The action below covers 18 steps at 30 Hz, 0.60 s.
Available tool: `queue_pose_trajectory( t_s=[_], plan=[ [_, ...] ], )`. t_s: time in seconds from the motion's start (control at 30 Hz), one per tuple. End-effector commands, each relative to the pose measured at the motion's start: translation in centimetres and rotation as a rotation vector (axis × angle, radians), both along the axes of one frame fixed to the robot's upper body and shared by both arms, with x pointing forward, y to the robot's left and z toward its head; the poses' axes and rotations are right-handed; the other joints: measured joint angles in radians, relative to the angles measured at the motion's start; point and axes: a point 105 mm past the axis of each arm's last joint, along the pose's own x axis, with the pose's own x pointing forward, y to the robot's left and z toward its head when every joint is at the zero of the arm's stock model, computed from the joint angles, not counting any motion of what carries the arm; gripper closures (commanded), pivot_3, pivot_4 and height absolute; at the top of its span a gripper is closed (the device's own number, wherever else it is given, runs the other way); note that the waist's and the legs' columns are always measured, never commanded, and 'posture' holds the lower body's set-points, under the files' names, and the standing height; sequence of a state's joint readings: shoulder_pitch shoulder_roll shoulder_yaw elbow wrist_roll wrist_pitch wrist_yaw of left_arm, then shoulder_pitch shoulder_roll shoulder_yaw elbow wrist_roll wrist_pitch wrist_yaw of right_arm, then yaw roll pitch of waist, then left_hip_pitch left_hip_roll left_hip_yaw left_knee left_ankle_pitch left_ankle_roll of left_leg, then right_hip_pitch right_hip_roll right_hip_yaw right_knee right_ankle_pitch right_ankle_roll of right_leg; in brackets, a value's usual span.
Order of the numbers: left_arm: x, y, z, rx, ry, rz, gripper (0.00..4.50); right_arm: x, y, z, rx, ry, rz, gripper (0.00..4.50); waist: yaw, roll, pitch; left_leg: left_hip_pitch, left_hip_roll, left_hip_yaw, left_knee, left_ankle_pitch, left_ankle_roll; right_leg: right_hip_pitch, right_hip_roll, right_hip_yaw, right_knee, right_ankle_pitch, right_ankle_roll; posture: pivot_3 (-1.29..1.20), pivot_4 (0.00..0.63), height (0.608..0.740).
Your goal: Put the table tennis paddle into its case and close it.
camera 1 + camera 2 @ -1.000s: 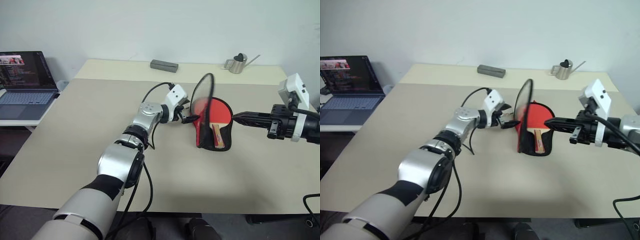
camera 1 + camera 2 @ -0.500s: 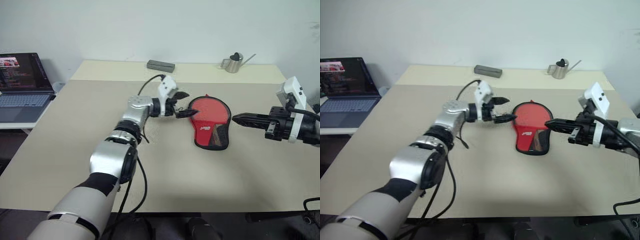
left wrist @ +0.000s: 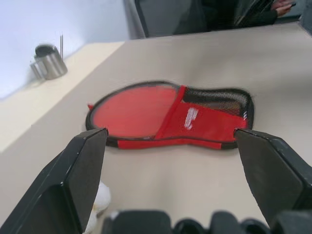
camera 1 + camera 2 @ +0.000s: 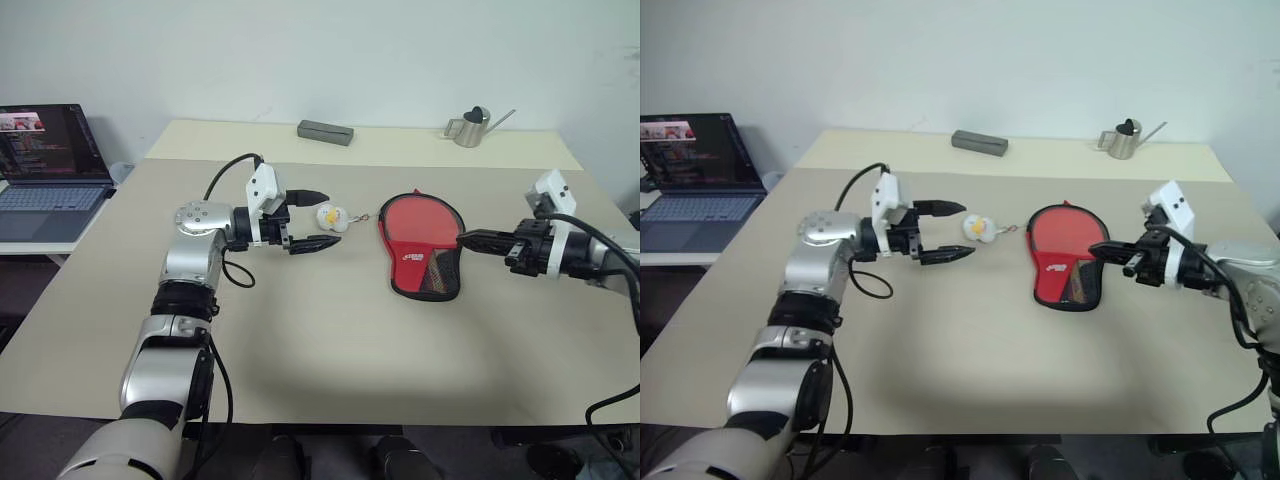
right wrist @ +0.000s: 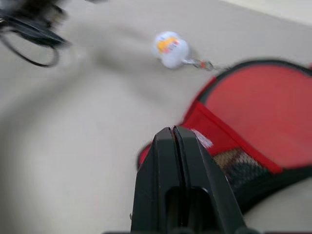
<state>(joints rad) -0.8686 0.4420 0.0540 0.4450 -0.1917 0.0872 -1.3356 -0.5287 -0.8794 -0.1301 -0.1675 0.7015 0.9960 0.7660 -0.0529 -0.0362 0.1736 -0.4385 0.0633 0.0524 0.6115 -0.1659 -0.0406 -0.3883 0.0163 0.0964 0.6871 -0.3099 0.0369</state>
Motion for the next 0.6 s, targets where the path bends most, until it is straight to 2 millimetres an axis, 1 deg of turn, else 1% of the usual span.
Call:
queue_pose_trajectory(
  t_s=[0.03,0.07,0.17,0.23,0.27,0.33,0.37,0.4,0.47,0.53,0.6],
  plan=[
    [-1.3,0.0,2.5,-0.004,-0.068,-0.012,0.00,1.5,-1.2,0.6,-0.015,-0.047,-0.090,4.11,0.000,0.000,0.000,0.000,0.000,0.000,0.000,0.000,0.000,0.000,0.000,0.000,0.000,0.000,0.000,0.00,0.150,0.740],
    [-1.5,0.1,2.7,-0.004,-0.067,-0.007,0.00,1.6,-1.3,0.5,-0.017,-0.047,-0.093,3.92,0.000,0.000,0.000,0.000,0.000,0.000,0.000,0.000,0.000,0.000,0.000,0.000,0.000,0.000,0.000,0.00,0.150,0.740],
    [-1.6,0.3,3.3,-0.006,-0.067,0.010,0.00,2.2,-1.2,0.2,-0.026,-0.042,-0.101,2.91,-0.003,0.000,0.000,0.001,0.000,0.000,0.000,0.000,0.000,0.000,0.000,0.000,0.001,0.000,0.000,0.00,0.150,0.740],
    [-1.7,0.4,3.7,-0.010,-0.064,0.015,0.00,2.7,-1.3,0.1,-0.037,-0.043,-0.115,2.32,-0.003,0.000,0.000,0.002,0.000,0.000,0.000,0.000,0.000,0.000,0.000,0.000,0.001,0.000,0.000,0.00,0.150,0.740],
    [-1.7,0.5,3.8,-0.004,-0.054,0.024,0.00,3.0,-1.2,0.0,-0.033,-0.039,-0.122,1.92,-0.004,0.000,0.000,0.002,0.000,0.000,0.000,0.000,0.000,0.000,0.000,0.000,0.001,0.000,0.000,0.00,0.150,0.740],
    [-1.7,0.7,3.8,0.017,-0.049,0.029,0.00,3.5,-1.2,-0.3,-0.027,-0.023,-0.134,1.27,-0.005,0.000,0.000,0.002,0.000,0.001,0.000,0.000,0.000,0.000,0.000,0.001,0.001,0.000,0.000,0.00,0.150,0.740],
    [-1.8,0.8,3.7,0.027,-0.043,0.030,0.00,3.7,-1.1,-0.5,-0.018,-0.009,-0.137,0.92,-0.005,0.000,0.000,0.002,0.000,0.001,0.000,0.000,0.000,0.000,0.000,0.001,0.001,0.000,0.000,0.00,0.150,0.740],
    [-1.8,0.9,3.7,0.036,-0.039,0.032,0.00,3.9,-1.1,-0.8,-0.010,0.006,-0.145,0.68,-0.004,0.000,0.000,0.002,0.000,0.001,0.000,0.000,0.000,0.000,0.000,0.001,0.001,0.000,0.000,0.00,0.150,0.740],
    [-2.3,1.1,3.6,0.054,-0.017,0.011,0.00,4.8,-1.4,-1.8,0.007,0.058,-0.203,0.01,-0.003,0.000,0.000,0.002,0.000,0.001,0.000,0.000,0.000,0.000,0.000,0.001,0.001,0.000,0.000,0.00,0.150,0.740],
    [-3.1,1.2,3.6,0.062,0.009,-0.028,0.00,5.3,-1.6,-2.6,0.028,0.099,-0.243,0.01,-0.005,0.000,0.000,0.002,0.000,0.001,0.000,0.000,0.000,0.000,0.000,0.001,0.001,0.000,0.000,0.00,0.150,0.740],
    [-3.8,1.4,3.8,0.065,0.024,-0.063,0.00,5.7,-1.5,-2.9,0.047,0.118,-0.258,0.01,-0.004,0.000,0.000,0.002,0.000,0.001,0.000,0.000,0.000,0.000,0.000,0.001,0.001,0.000,0.000,0.00,0.150,0.740]
  ],
)
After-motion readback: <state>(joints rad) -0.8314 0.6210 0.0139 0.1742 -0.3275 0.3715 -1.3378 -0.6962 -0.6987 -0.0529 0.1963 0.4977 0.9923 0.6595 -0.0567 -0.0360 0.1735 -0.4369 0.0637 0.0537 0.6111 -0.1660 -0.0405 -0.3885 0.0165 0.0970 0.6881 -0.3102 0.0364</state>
